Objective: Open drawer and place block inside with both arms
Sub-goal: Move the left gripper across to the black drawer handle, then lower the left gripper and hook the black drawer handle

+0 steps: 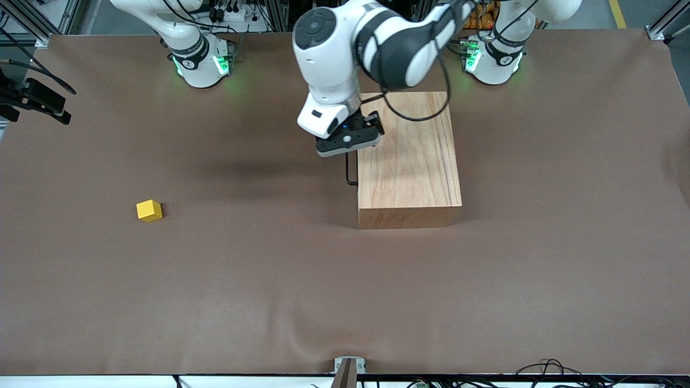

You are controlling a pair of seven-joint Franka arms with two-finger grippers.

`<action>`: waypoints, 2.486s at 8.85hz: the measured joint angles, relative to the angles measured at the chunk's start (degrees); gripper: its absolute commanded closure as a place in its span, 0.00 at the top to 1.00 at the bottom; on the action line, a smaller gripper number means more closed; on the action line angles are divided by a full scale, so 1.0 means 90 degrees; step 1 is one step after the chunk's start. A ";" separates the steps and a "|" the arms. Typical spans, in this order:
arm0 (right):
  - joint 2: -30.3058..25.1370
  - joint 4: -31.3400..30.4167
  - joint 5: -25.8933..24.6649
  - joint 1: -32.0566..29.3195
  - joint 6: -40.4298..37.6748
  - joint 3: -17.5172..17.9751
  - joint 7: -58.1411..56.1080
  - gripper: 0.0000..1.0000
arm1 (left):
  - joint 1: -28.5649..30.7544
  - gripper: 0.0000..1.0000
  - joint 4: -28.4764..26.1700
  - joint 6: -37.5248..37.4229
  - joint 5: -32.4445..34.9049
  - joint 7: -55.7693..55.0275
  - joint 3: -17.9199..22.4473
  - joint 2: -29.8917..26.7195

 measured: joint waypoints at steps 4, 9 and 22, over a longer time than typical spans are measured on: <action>0.0000 0.0000 0.0000 -0.0052 0.0000 -0.0001 0.0000 1.00 | -0.0514 1.00 0.0222 0.0025 0.0013 -0.0055 0.0095 0.0372; 0.0000 -0.0001 0.0000 -0.0063 0.0000 -0.0001 0.0000 1.00 | -0.0697 1.00 0.0226 0.0028 0.0048 -0.0055 0.0100 0.0928; 0.0000 -0.0001 0.0000 -0.0087 0.0000 -0.0003 0.0000 1.00 | -0.0658 1.00 0.0225 0.0495 0.0054 0.0243 0.0161 0.1591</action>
